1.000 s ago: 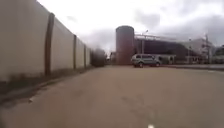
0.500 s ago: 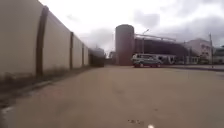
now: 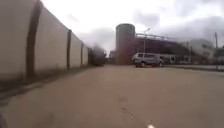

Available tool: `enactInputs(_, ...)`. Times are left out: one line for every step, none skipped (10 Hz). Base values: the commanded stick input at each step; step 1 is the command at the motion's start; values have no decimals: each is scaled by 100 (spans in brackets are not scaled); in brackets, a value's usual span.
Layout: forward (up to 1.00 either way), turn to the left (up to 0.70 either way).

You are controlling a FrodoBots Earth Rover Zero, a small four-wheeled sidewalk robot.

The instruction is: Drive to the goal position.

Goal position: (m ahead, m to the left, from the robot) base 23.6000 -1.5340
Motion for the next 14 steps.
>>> enactInputs(100,0)
enactInputs(100,0)
enactInputs(100,0)
enactInputs(100,0)
enactInputs(100,0)
enactInputs(100,0)
enactInputs(100,0)
enactInputs(100,0)
enactInputs(100,0)
enactInputs(100,0)
enactInputs(100,0)
enactInputs(100,0)
enactInputs(100,0)
enactInputs(100,0)
